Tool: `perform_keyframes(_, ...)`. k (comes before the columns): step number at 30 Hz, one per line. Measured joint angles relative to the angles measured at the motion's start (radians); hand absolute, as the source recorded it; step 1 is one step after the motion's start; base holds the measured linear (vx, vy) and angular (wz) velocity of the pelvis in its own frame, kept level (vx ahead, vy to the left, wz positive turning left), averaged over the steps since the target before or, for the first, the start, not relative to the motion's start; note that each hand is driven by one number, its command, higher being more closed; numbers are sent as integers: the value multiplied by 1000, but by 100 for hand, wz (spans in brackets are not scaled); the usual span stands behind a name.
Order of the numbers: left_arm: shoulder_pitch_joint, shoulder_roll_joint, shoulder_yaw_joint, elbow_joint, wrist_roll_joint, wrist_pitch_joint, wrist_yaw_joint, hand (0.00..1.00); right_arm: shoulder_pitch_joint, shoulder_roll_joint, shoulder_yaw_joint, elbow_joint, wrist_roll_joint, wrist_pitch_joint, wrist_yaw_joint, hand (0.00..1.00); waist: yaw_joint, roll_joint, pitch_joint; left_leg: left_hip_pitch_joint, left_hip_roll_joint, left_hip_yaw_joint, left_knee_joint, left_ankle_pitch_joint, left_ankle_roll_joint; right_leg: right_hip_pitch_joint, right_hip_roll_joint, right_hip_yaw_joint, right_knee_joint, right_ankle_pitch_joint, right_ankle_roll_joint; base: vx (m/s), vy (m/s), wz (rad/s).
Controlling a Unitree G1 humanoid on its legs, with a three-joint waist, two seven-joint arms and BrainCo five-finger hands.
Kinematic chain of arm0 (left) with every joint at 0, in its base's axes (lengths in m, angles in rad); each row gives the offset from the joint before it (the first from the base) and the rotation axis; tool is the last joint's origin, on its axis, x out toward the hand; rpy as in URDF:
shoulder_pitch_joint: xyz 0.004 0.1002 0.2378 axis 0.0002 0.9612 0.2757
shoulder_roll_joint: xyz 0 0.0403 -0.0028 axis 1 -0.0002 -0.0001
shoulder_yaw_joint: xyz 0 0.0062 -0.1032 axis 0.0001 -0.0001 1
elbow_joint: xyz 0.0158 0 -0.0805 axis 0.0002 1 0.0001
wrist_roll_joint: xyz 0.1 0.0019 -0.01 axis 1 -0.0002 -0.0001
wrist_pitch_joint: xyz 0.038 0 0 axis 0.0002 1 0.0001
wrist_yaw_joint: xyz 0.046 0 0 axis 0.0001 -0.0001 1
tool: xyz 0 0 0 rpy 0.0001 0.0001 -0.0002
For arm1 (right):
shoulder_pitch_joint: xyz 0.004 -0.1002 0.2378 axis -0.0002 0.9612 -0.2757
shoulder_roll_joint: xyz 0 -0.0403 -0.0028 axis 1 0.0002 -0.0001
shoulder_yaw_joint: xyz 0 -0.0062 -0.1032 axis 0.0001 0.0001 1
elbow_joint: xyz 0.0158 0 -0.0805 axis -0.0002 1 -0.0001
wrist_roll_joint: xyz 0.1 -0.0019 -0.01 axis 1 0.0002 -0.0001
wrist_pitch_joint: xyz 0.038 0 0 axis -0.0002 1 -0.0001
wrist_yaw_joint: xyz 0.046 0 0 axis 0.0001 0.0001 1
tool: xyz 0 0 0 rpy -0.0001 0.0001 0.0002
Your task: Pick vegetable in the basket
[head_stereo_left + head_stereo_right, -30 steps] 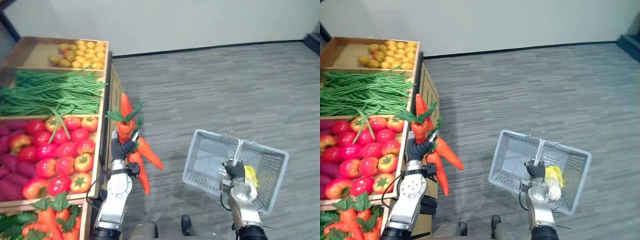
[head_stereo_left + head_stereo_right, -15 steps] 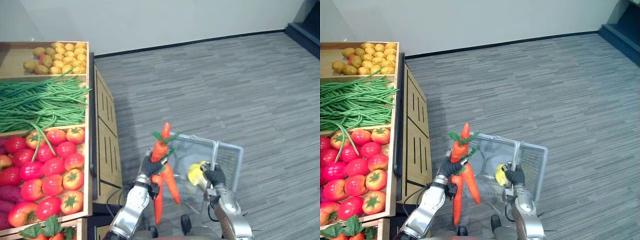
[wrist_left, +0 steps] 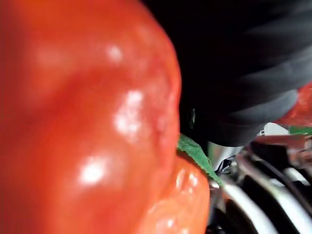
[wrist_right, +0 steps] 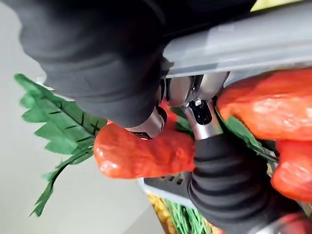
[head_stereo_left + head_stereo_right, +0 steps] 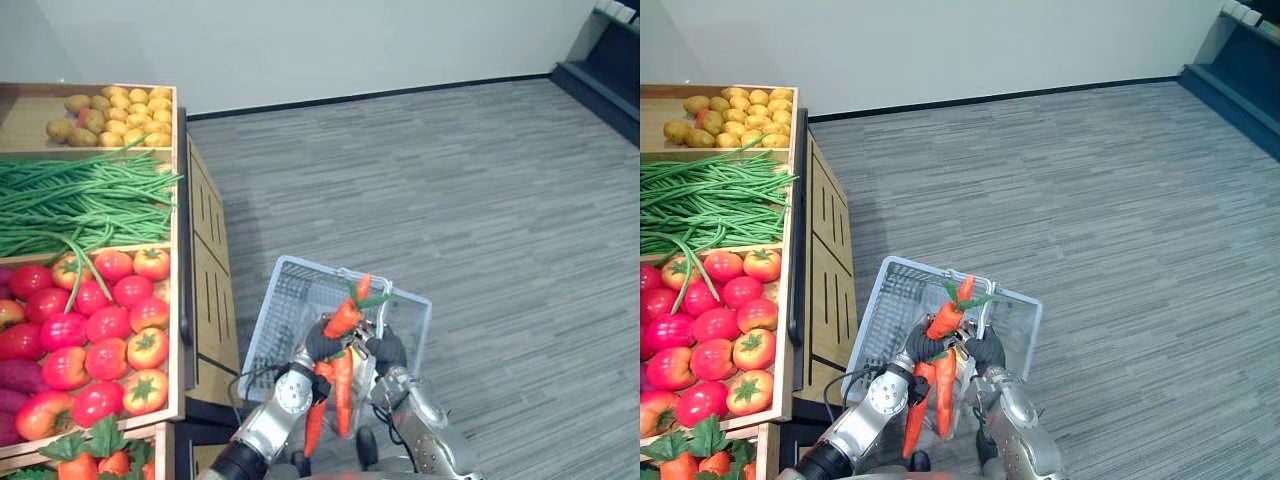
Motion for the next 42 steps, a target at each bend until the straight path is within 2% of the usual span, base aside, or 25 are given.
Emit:
perform_keyframes(8,-2,0,-1,11,28,3,17,0,-2,-2,26,-50,56,-27,10,100,-8,-2,-4,-4,-4,-7,0,1,1,0,-4,-9,-4,0,0,10,8,3)
perform_keyframes(13,-1,0,0,10,29,3,16,0,0,-7,42,-50,81,-27,29,100,-21,-2,-21,-8,-10,-19,1,3,4,1,-10,-13,-3,0,1,-12,18,6)
perform_keyframes(21,-1,1,13,-45,28,3,14,0,41,-25,40,-46,107,-27,67,100,-23,-6,-26,-8,-12,-23,0,4,3,1,-12,-17,-2,0,3,-4,3,0)
perform_keyframes(26,-1,1,20,-72,28,2,11,0,70,-37,25,20,98,-22,69,100,-26,-4,-28,-8,-12,-24,0,5,3,1,-12,-24,-3,-1,5,0,0,0)
perform_keyframes(33,1,2,56,-76,27,-1,-11,0,88,-35,-52,107,24,-14,70,100,-28,-1,-44,2,-15,-39,-36,31,3,3,-15,-42,-4,-1,5,-10,-1,8)
perform_keyframes(37,24,2,99,-91,17,-5,-12,0,95,-17,-115,158,-106,5,65,100,-28,4,-48,5,-15,-46,-42,39,-3,16,-17,-57,-23,8,8,-26,-1,8)
perform_keyframes(42,145,3,219,-219,-49,-27,-20,0,114,28,-243,162,-225,5,53,100,-26,4,-48,20,-13,-48,-71,54,-3,18,-17,-60,-23,8,8,-9,-4,2)
